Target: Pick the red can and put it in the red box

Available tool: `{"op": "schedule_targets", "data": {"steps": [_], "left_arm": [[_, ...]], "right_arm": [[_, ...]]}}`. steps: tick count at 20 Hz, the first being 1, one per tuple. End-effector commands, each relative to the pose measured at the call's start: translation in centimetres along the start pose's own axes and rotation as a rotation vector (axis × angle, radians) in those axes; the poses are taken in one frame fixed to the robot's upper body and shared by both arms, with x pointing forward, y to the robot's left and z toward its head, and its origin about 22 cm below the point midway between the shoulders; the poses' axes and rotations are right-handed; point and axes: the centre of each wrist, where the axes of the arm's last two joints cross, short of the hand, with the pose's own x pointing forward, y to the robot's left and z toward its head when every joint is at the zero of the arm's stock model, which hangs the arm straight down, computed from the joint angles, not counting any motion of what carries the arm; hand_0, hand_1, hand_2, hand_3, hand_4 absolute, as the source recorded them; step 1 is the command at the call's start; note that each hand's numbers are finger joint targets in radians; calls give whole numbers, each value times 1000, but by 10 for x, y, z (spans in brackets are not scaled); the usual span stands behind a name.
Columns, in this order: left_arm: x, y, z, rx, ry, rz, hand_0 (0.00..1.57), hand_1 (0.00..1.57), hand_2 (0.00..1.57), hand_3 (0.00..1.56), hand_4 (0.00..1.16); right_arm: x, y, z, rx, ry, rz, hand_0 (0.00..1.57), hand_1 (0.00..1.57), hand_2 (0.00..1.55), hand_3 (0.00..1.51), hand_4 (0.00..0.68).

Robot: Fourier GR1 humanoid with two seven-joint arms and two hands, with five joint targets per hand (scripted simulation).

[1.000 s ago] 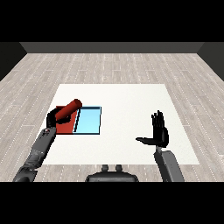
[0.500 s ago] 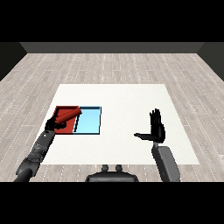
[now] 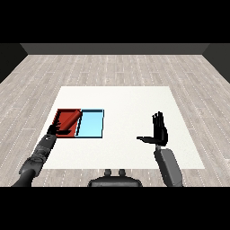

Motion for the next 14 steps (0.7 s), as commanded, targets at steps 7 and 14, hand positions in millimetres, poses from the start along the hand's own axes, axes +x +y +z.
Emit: {"op": "schedule_targets", "data": {"steps": [7,14], "left_arm": [[80,15,-5,-5,-618,773,0,0,0,0,0],[91,-71,37,-207,-915,1097,0,0,0,0,0]], "right_arm": [[-2,1,4,26,-10,-41,0,0,0,0,0],[-3,3,7,86,-4,-5,0,0,0,0,0]]}}
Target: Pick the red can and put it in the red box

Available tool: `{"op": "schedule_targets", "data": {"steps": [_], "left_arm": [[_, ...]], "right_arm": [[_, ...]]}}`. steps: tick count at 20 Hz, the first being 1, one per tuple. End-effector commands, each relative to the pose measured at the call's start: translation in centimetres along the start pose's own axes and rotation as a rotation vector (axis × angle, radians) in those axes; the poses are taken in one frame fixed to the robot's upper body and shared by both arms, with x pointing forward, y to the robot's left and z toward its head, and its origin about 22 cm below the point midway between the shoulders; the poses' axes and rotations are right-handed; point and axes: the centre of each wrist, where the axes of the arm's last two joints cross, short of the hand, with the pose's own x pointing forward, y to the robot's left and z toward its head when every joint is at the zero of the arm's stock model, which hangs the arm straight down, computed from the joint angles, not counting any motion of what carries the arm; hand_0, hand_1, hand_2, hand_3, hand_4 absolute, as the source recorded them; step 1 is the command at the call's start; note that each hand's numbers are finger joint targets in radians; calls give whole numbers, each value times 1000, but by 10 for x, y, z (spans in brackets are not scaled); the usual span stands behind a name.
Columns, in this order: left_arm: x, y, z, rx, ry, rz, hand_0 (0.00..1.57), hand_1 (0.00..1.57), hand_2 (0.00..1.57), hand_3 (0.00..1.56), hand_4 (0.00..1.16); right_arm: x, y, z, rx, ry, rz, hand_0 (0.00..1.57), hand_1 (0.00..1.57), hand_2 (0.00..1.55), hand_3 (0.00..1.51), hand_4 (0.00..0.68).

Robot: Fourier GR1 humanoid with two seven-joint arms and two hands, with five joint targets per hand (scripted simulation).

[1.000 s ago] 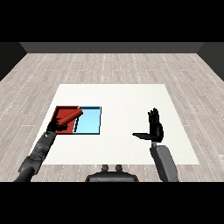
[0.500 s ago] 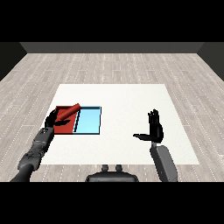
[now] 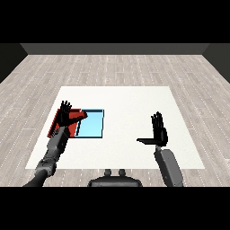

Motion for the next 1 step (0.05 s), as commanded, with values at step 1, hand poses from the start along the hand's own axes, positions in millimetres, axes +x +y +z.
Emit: {"op": "schedule_targets", "data": {"steps": [1], "left_arm": [[-13,-39,26,-88,-127,180,0,0,0,0,0]], "right_arm": [[-2,-5,7,30,8,11,0,0,0,0,0]]}}
